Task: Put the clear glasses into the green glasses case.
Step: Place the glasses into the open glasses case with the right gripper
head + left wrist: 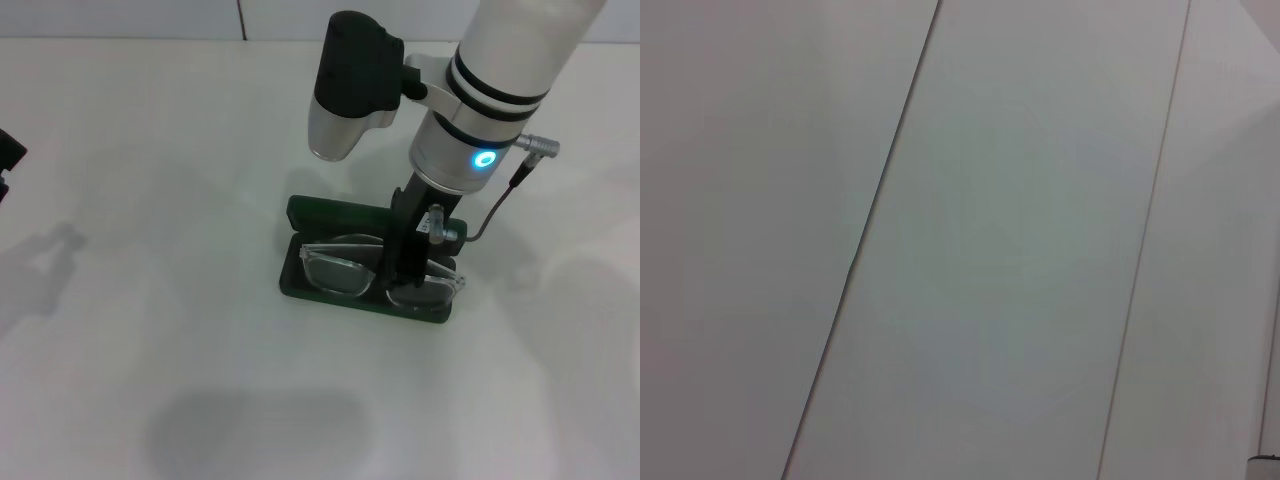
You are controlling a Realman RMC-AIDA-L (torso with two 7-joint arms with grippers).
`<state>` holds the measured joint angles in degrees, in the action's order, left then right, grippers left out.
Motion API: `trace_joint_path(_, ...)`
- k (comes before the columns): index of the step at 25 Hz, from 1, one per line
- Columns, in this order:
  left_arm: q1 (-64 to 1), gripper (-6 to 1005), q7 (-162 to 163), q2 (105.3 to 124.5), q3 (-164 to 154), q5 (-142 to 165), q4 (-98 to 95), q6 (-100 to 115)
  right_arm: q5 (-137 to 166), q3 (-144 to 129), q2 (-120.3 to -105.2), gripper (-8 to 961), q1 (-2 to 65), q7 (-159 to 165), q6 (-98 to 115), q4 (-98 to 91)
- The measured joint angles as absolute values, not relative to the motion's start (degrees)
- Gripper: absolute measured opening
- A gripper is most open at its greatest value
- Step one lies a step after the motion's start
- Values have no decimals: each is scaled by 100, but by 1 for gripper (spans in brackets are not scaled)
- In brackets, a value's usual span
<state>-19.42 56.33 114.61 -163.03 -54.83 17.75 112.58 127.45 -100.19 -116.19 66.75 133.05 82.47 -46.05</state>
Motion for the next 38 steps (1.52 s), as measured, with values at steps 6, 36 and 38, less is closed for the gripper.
trace_joint_path(6,-1942,251,5633,11461,-16304,-5484,1775,11259,12722,-10019,-11619,91,6697,13300,8234,-4588)
trace_joint_path(36,-1942,252,5634,11461,-16304,-5484,1786,11259,12788,-9712,-11601,279,6240,13416,8770,-5699)
trace_joint_path(38,-1943,252,5634,11461,-16304,-5484,1783,11259,12767,-9712,-11610,279,6238,13417,8852,-5714)
